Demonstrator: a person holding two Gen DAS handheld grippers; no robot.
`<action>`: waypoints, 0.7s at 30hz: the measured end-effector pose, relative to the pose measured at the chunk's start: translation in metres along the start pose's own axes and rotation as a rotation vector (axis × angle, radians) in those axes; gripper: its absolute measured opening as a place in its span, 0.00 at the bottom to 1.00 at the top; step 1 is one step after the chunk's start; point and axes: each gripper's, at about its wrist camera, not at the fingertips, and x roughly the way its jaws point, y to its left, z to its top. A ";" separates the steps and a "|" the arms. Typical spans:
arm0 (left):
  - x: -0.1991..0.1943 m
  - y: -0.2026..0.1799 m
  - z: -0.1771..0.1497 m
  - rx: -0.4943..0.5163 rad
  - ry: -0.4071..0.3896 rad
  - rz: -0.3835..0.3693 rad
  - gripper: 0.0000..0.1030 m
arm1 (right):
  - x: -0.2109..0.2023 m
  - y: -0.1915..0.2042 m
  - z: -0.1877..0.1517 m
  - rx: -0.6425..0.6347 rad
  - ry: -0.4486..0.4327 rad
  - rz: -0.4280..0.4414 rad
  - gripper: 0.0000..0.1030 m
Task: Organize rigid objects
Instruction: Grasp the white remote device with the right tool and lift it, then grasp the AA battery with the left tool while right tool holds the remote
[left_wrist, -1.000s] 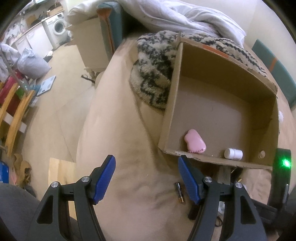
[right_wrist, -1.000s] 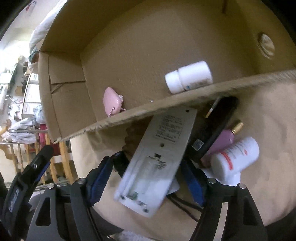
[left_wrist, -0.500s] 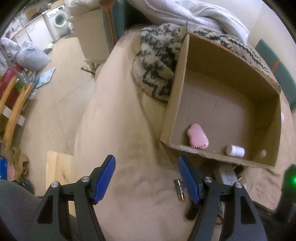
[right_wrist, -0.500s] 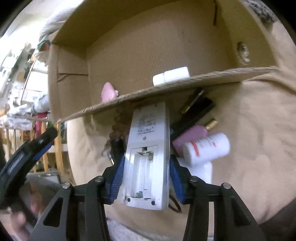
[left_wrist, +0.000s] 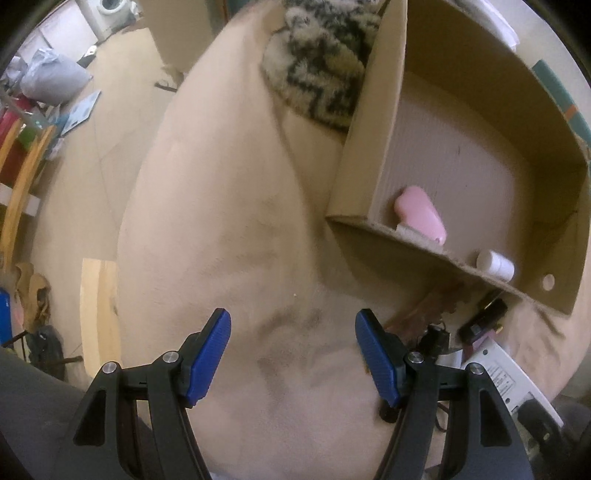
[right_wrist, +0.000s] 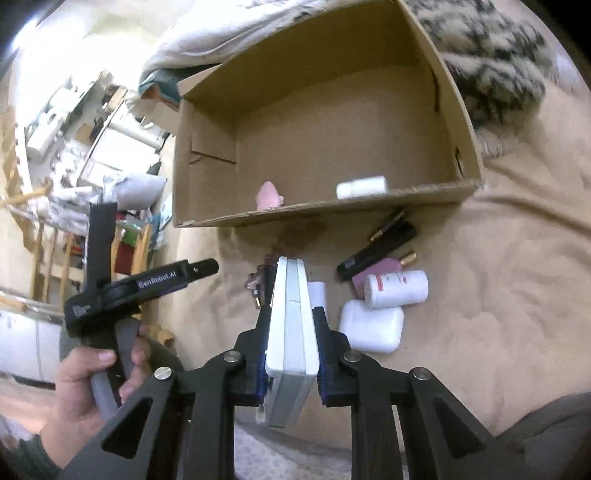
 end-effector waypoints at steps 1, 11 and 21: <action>0.001 -0.001 0.000 0.002 0.004 -0.004 0.65 | -0.002 -0.002 0.000 0.001 -0.014 0.012 0.20; 0.038 -0.019 0.003 0.033 0.103 -0.014 0.49 | -0.021 0.008 0.006 -0.053 -0.140 0.006 0.20; 0.047 -0.040 -0.005 0.109 0.094 0.041 0.44 | -0.024 0.007 0.006 -0.044 -0.145 0.022 0.20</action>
